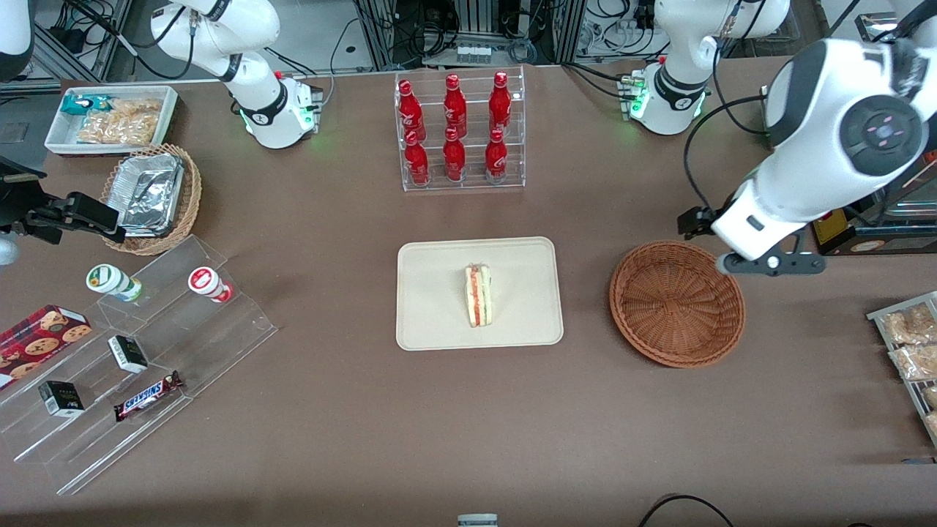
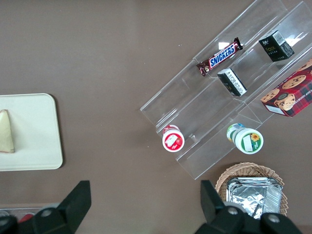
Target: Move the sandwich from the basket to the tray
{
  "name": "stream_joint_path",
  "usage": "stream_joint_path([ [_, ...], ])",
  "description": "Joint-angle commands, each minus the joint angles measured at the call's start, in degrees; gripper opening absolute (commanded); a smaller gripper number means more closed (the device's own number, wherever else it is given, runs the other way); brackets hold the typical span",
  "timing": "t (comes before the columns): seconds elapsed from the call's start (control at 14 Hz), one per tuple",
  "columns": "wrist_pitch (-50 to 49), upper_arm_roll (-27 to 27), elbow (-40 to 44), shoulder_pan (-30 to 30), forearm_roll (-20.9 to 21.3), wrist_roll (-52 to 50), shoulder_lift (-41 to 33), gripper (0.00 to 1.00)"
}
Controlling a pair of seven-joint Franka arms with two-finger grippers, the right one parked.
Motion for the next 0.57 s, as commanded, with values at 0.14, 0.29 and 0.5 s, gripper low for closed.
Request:
stream_joint_path([
  [0.14, -2.57, -4.19, -0.39, 9.1, 0.23, 10.18, -6.04, 1.0],
  [0.29, -2.31, -3.76, 1.02, 9.64, 0.58, 10.81, -6.84, 1.0],
  [0.5, -1.96, -3.49, 2.34, 10.78, 0.5, 10.37, -7.11, 1.0],
])
